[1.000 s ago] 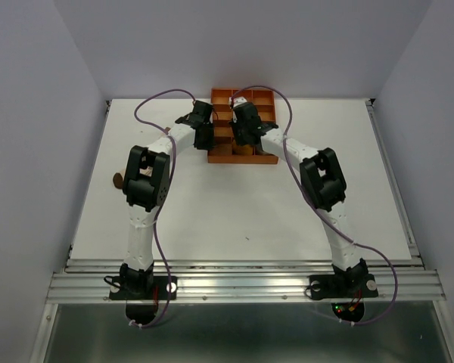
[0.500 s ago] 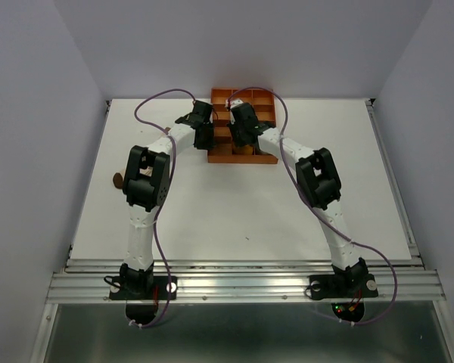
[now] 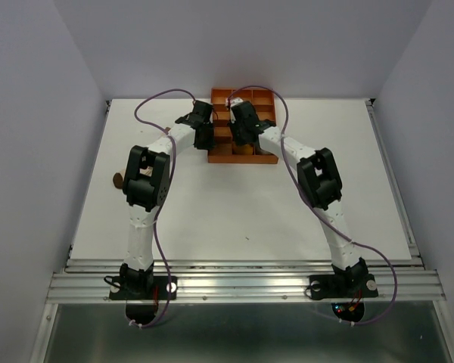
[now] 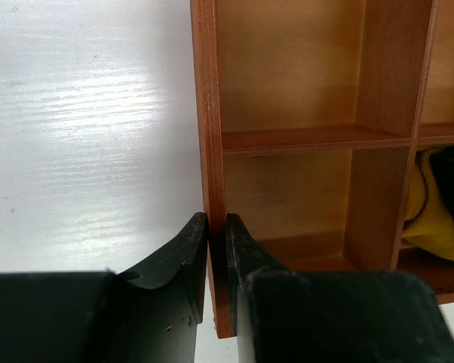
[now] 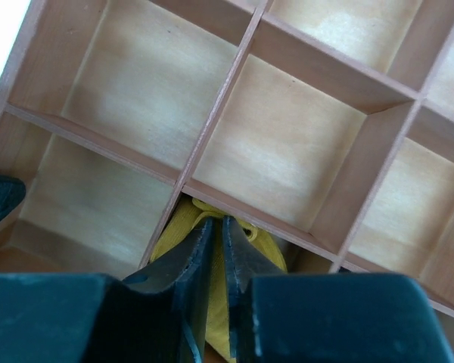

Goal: Roll the socks
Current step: Place the sock in the storage box.

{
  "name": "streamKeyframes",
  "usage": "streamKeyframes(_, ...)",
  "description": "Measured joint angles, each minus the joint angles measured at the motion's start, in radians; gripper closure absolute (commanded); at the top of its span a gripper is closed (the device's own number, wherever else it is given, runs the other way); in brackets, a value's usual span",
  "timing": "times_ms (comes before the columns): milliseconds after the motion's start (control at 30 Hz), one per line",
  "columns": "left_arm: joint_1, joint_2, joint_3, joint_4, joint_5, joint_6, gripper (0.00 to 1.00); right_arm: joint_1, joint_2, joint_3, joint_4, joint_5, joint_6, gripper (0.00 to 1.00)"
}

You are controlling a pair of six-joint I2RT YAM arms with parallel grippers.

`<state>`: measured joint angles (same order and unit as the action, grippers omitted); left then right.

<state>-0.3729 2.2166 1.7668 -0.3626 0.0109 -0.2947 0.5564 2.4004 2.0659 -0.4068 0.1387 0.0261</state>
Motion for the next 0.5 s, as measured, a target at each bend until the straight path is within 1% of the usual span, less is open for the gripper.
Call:
streamKeyframes(200, 0.0, 0.003, 0.008, -0.009, 0.0, -0.003, 0.88, 0.0, -0.059, -0.001, -0.003, 0.028, 0.0, 0.74)
streamKeyframes(267, 0.0, 0.006, 0.016, -0.017, 0.0, -0.003, 0.85, 0.0, -0.09, -0.006, 0.0, 0.035, 0.001, 0.69)
streamKeyframes(300, 0.0, 0.007, 0.016, -0.018, 0.0, -0.003, 0.84, 0.0, -0.116, -0.013, 0.008, 0.038, 0.002, 0.64)
streamKeyframes(367, -0.001, 0.007, 0.016, -0.018, -0.001, -0.003, 0.81, 0.0, -0.167, -0.027, 0.021, 0.042, 0.007, 0.59)
streamKeyframes(433, -0.001, 0.007, 0.016, -0.018, -0.001, -0.003, 0.77, 0.0, -0.208, -0.04, 0.035, 0.045, 0.014, 0.49)
streamKeyframes(467, -0.001, 0.007, 0.016, -0.018, -0.001, -0.003, 0.69, 0.0, -0.234, -0.05, 0.045, 0.048, 0.019, 0.43)
streamKeyframes(500, -0.001, 0.007, 0.016, -0.018, -0.001, -0.005, 0.63, 0.0, -0.248, -0.057, 0.05, 0.05, 0.022, 0.33)
